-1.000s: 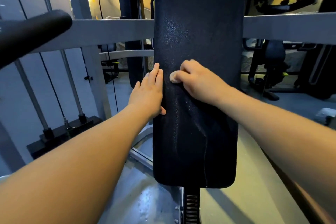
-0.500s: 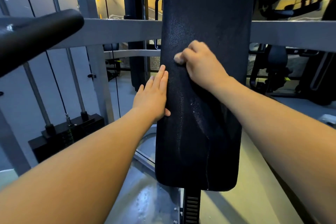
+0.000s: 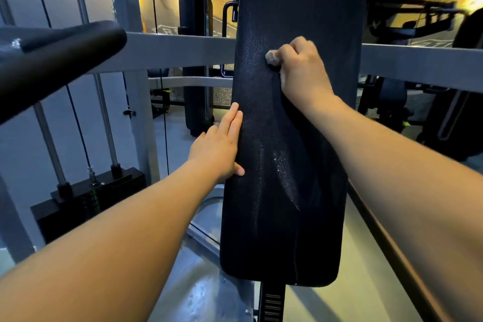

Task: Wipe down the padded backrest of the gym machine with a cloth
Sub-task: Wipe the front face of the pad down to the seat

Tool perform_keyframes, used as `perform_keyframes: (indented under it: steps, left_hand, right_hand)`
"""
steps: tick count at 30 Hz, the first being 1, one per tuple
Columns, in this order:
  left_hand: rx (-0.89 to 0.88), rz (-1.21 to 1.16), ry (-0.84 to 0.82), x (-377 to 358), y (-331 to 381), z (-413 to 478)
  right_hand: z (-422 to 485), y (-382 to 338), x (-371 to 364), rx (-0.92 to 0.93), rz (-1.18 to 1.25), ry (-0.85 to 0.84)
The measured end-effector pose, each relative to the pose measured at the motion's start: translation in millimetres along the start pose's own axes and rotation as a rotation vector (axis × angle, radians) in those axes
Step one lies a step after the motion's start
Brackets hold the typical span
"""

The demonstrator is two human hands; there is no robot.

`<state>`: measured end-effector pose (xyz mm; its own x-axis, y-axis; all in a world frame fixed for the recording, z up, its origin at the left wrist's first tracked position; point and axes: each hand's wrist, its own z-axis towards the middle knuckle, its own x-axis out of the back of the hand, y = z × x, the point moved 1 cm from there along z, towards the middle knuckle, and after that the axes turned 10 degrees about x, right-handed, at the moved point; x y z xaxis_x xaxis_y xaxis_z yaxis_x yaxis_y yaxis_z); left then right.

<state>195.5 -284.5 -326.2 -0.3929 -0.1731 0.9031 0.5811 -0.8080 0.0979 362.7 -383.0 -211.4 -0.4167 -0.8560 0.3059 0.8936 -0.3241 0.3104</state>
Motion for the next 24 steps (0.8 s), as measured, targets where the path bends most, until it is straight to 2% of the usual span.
perform_keyframes:
  steps: [2,3,5,7,9,11,13,16,20,24]
  left_hand:
    - [0.003,-0.004,0.008,-2,0,0]
    - [0.006,-0.006,0.010,-2,0,1]
    - [0.011,-0.009,0.006,-2,-2,2]
    - [0.007,0.000,0.009,-1,-2,2]
    - [-0.001,0.009,0.008,-1,-2,2]
    - [0.001,0.003,0.005,-1,-2,2]
    - [0.006,-0.006,0.007,-1,-2,2]
    - [0.005,-0.008,0.013,-3,-2,2]
    - [-0.002,-0.015,0.018,-2,-3,2]
    - [-0.002,-0.023,0.014,-2,-3,3]
  right_hand:
    - [-16,-19,-7,-0.005,0.055,0.052]
    - [-29,-32,-10,0.063,0.103,0.031]
    - [-52,-48,-11,0.254,0.177,-0.084]
    - [-46,-36,-5,0.399,0.132,-0.191]
    - [-18,-7,-1,0.326,0.052,-0.127]
    - [7,19,6,0.062,-0.007,-0.019]
    - [10,17,5,-0.064,-0.026,0.030]
    - [-26,-18,-5,0.069,0.023,0.030]
    - [-62,-27,2,0.288,0.053,-0.136]
    - [-43,3,10,0.380,-0.172,-0.195]
